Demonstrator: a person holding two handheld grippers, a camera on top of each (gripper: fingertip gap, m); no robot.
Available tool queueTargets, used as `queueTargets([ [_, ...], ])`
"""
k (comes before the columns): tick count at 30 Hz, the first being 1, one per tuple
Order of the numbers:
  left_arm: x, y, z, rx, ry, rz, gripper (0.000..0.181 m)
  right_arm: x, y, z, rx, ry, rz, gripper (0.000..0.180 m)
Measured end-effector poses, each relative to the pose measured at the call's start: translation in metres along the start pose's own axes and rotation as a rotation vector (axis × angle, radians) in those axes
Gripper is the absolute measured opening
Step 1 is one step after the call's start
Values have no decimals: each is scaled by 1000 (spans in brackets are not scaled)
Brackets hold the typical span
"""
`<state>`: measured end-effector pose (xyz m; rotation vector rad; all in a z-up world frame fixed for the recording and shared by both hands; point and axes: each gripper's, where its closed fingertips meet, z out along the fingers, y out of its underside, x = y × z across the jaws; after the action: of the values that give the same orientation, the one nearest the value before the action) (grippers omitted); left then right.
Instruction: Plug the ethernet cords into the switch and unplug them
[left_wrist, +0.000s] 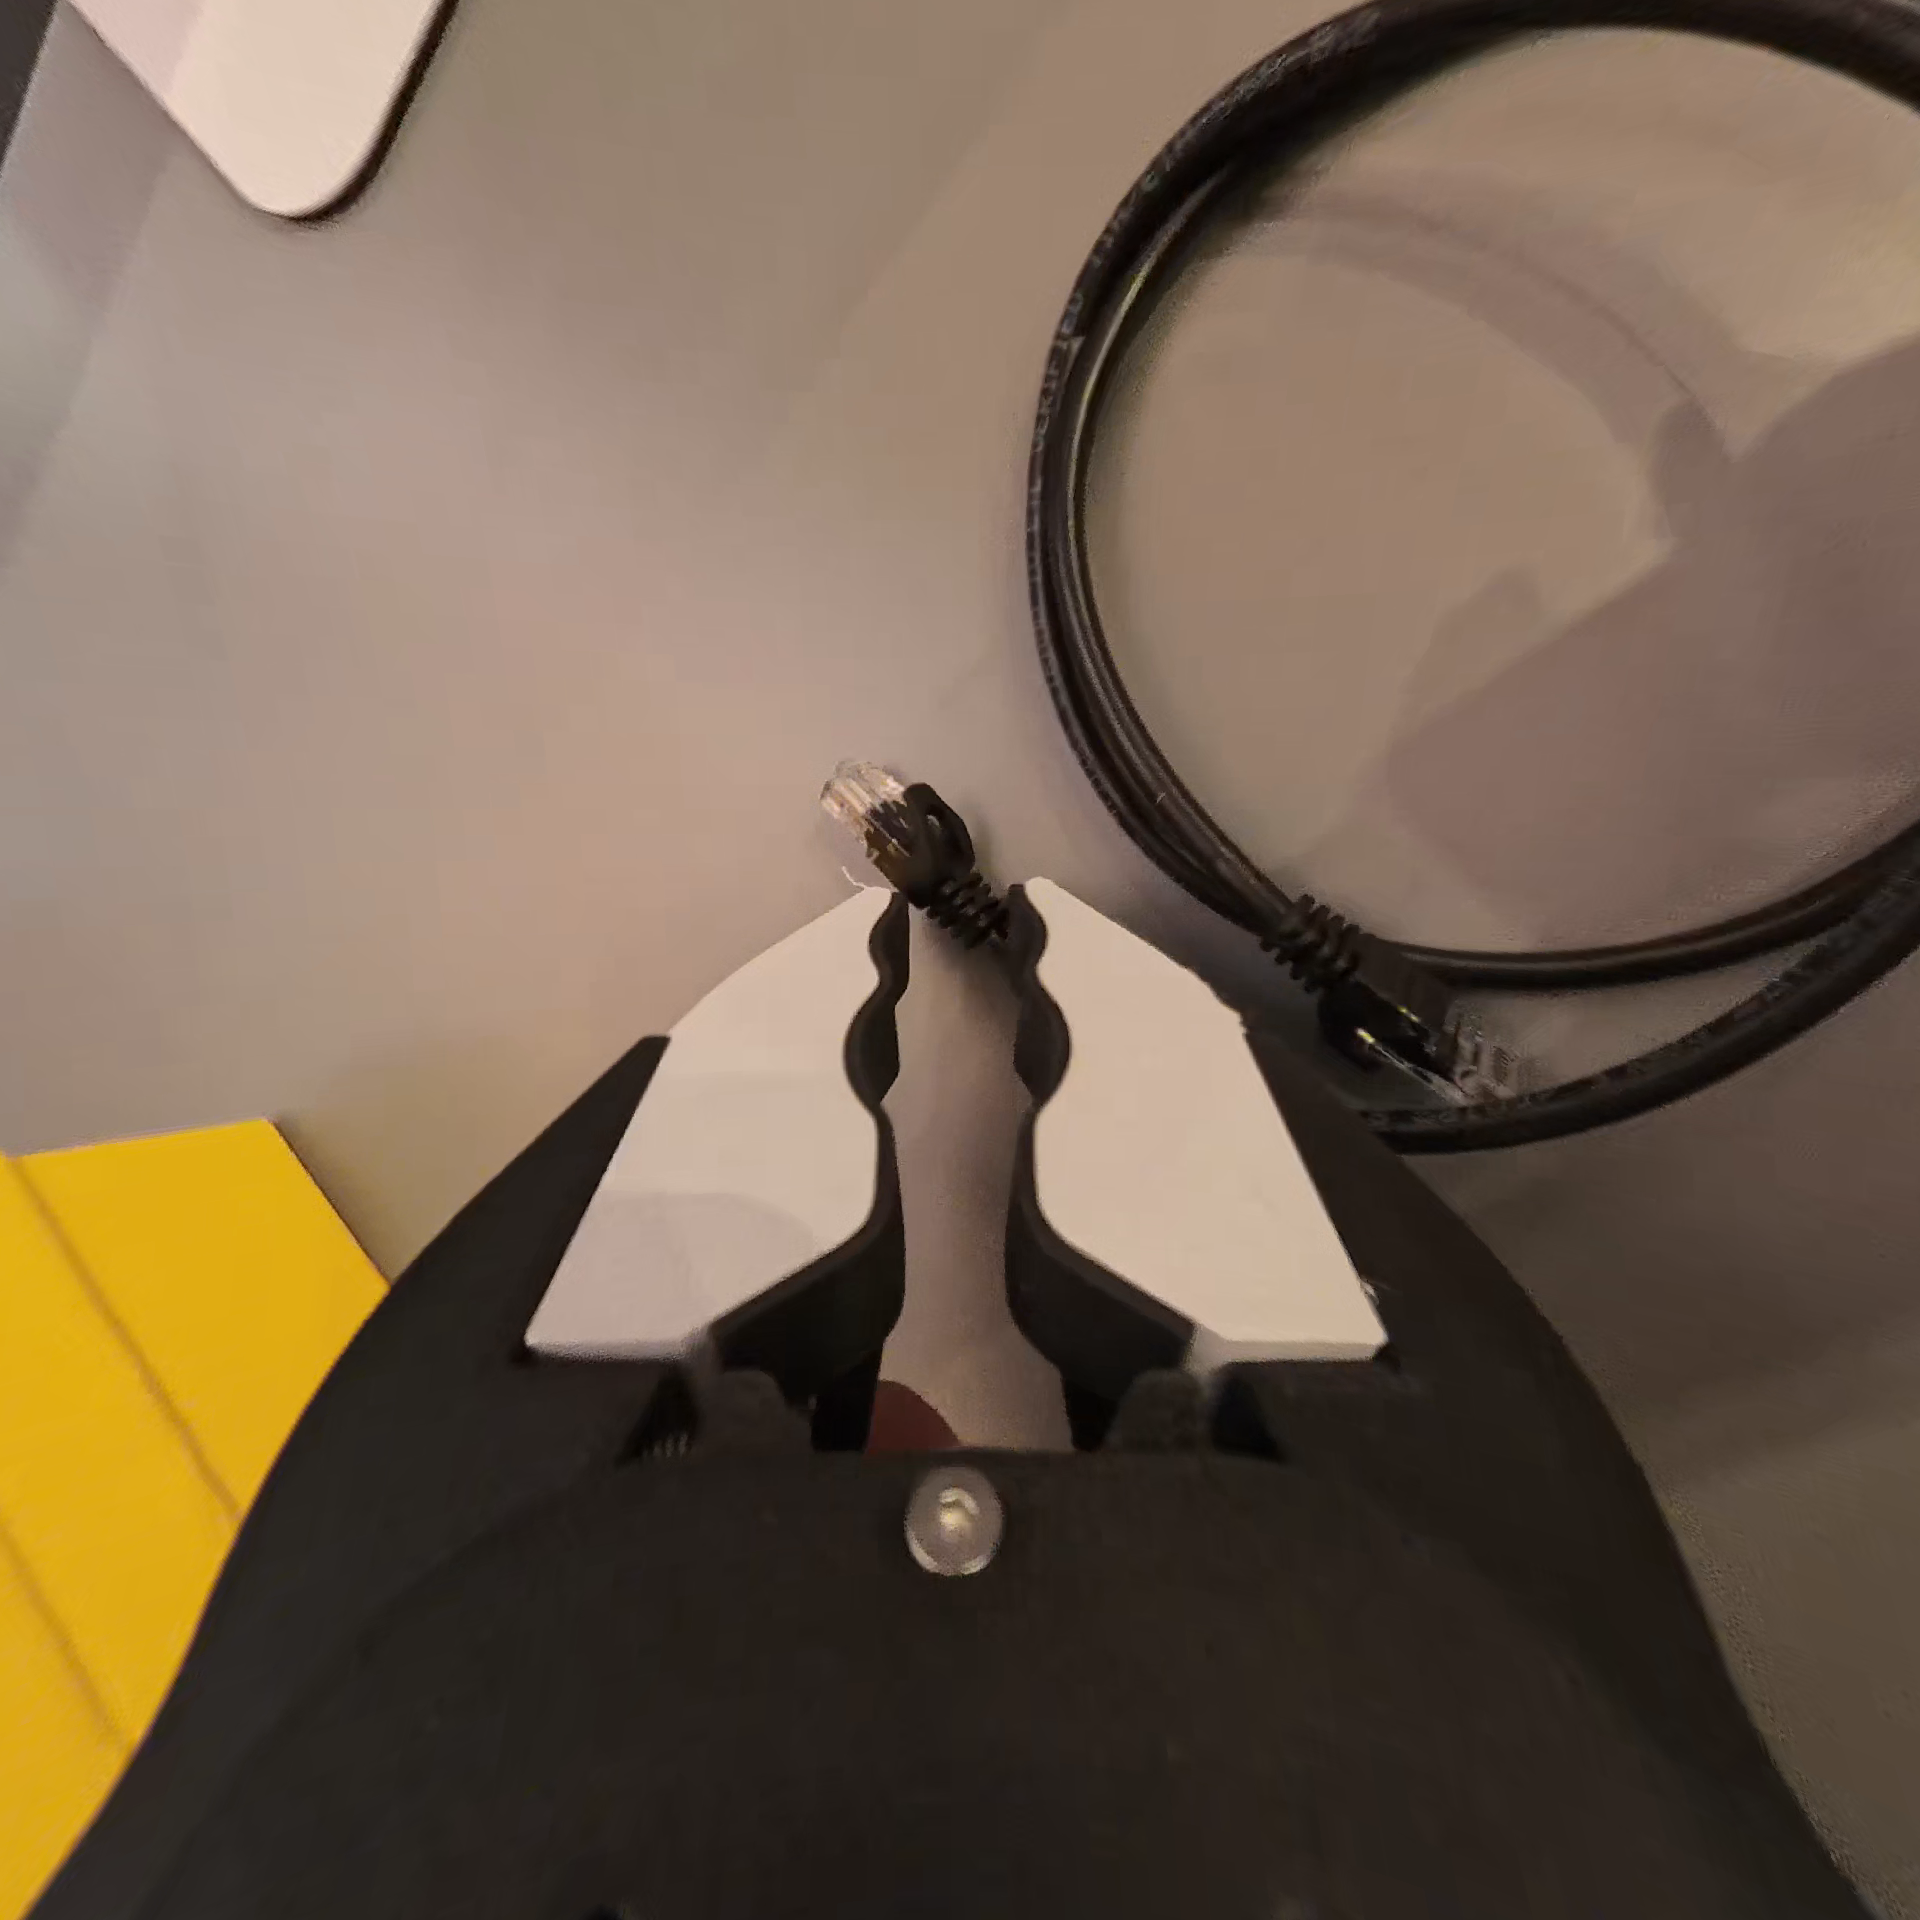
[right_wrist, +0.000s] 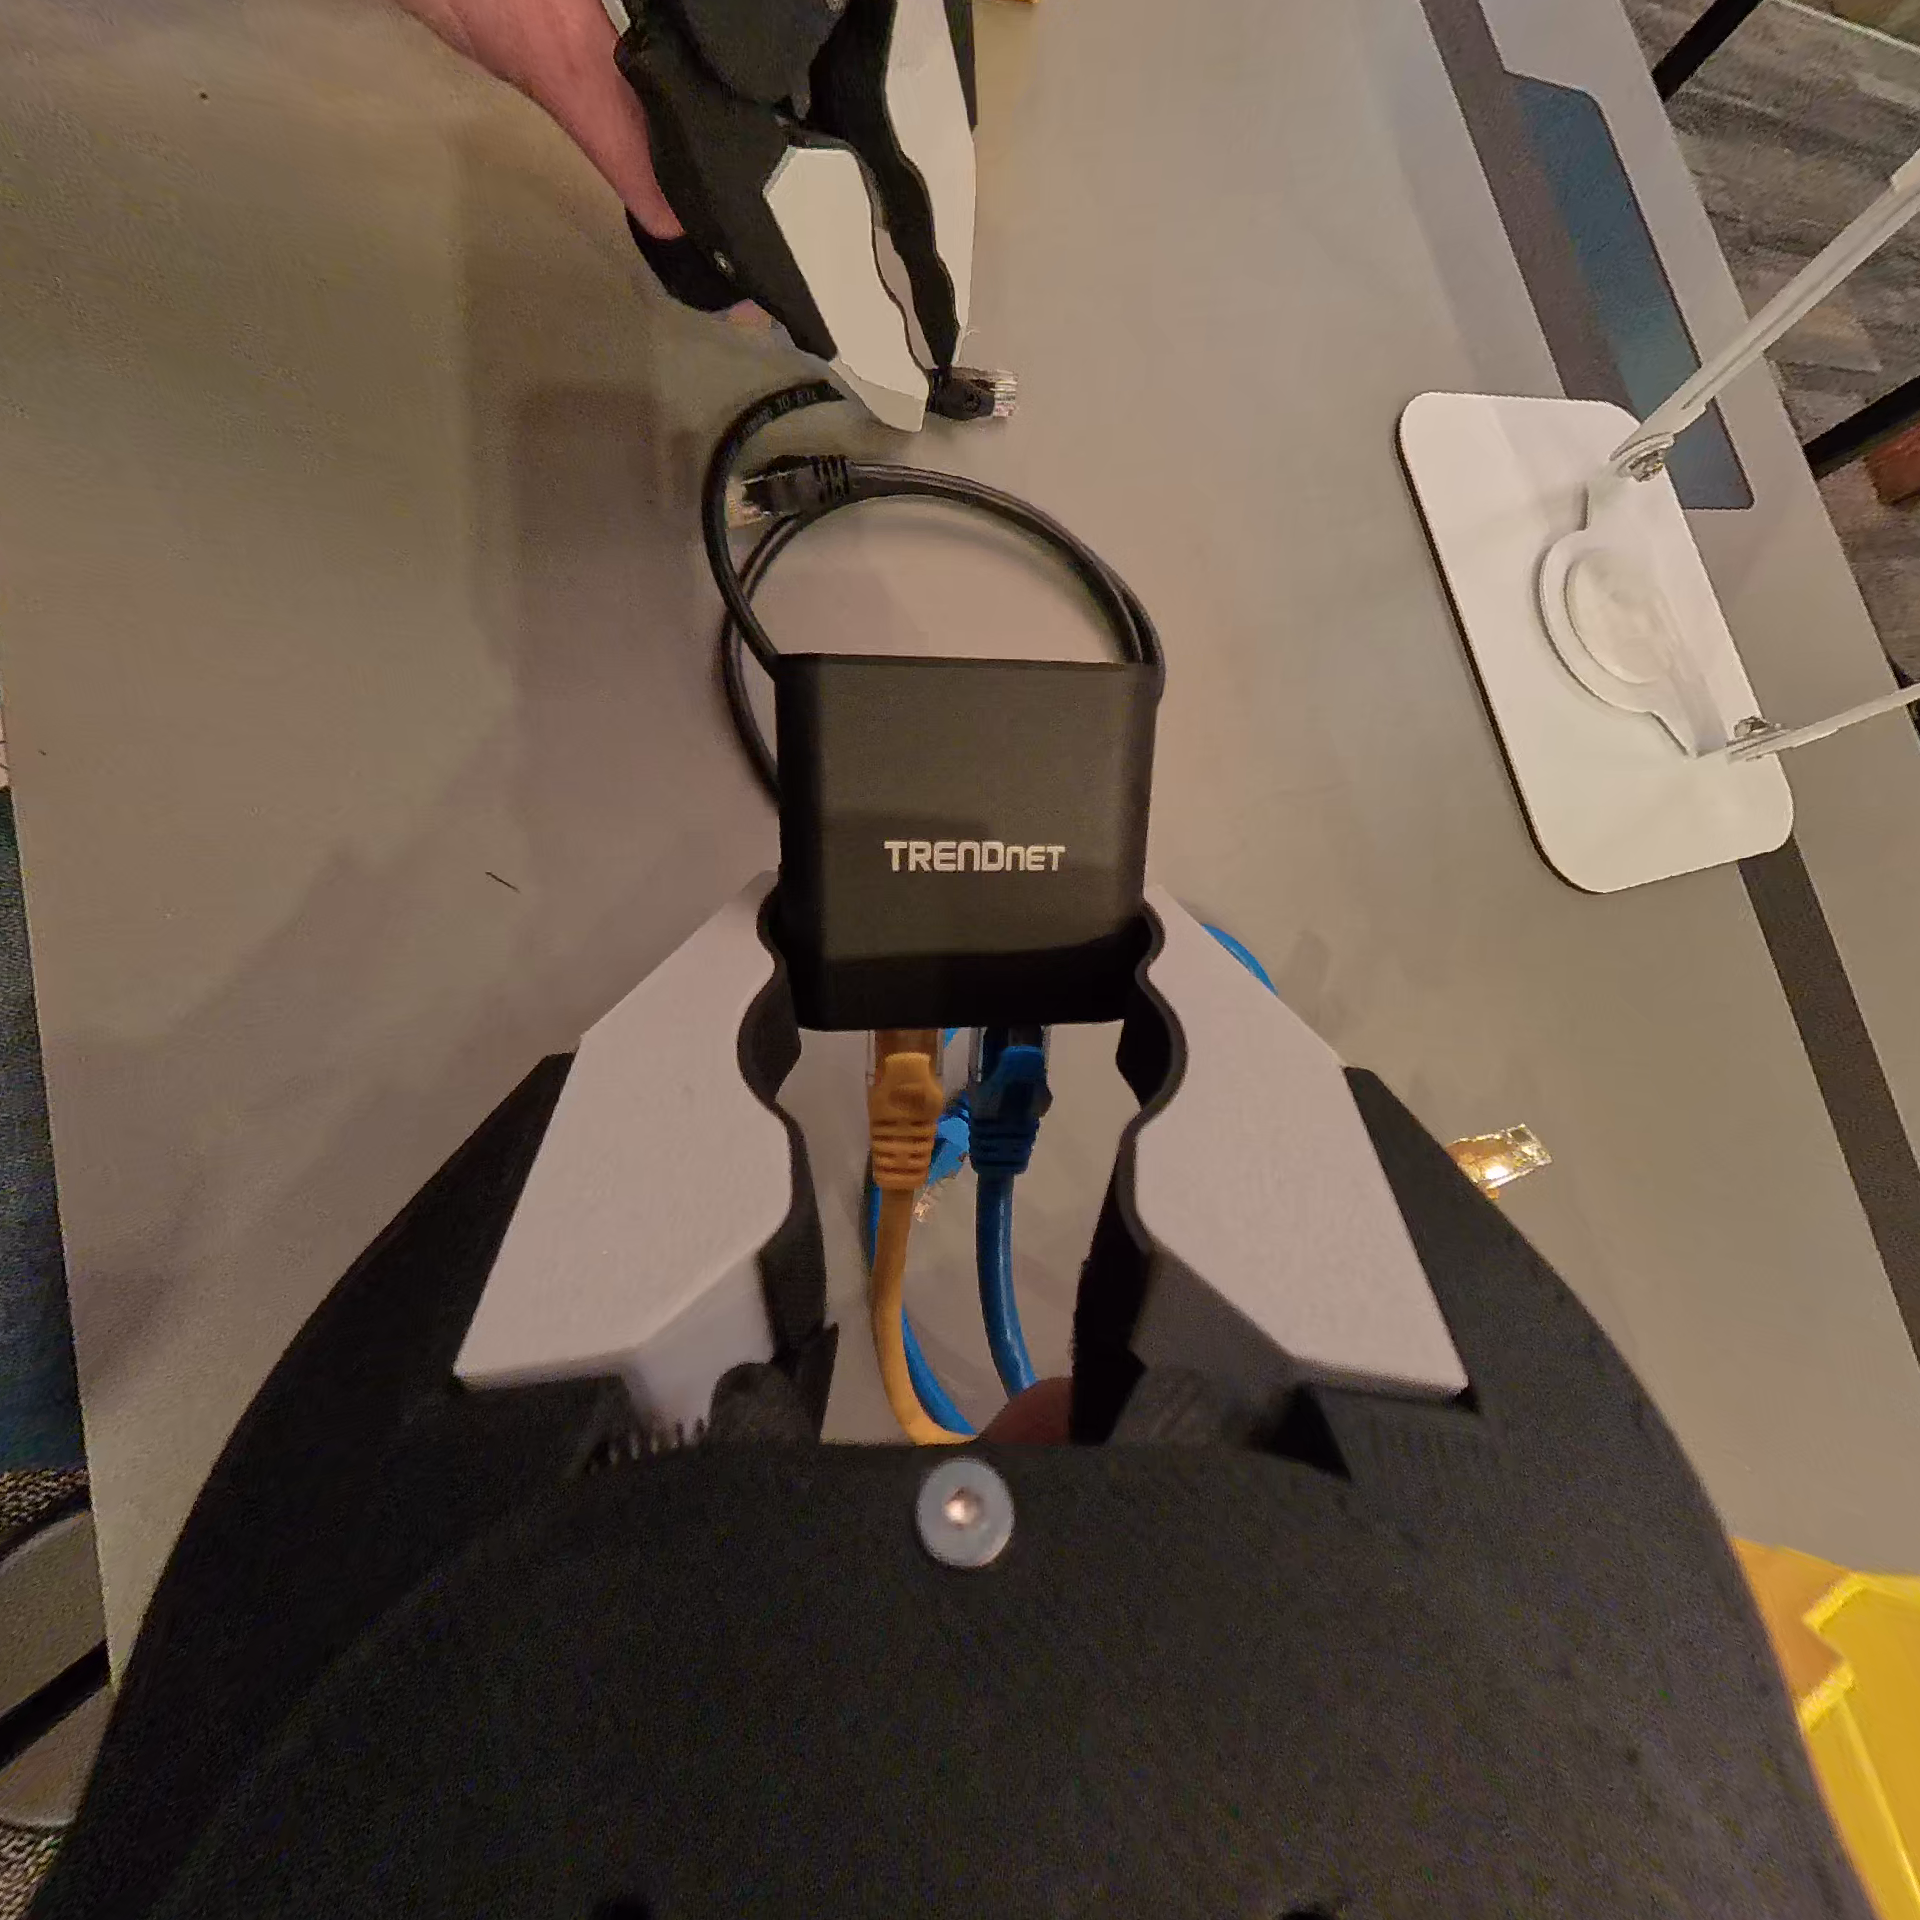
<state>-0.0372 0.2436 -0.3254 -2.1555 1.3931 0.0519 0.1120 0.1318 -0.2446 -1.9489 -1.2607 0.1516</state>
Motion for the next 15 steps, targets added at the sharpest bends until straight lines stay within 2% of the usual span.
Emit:
queueTargets([
  [4,2,0,-1,18,94,330,15,0,-1,-1,2,1,-4,59],
  [6,9,4,-6,65,190,574,14,1,0,-2,0,2,-6,59],
  [8,11,3,-7,85,264,572,12,1,0,-2,1,2,-7,59],
  [12,10,-1,-5,123,231,574,18,1,1,-3,-2,4,-4,59],
  [15,11,-3,-5,133,168,607,14,1,3,-1,-8,0,-4,59],
])
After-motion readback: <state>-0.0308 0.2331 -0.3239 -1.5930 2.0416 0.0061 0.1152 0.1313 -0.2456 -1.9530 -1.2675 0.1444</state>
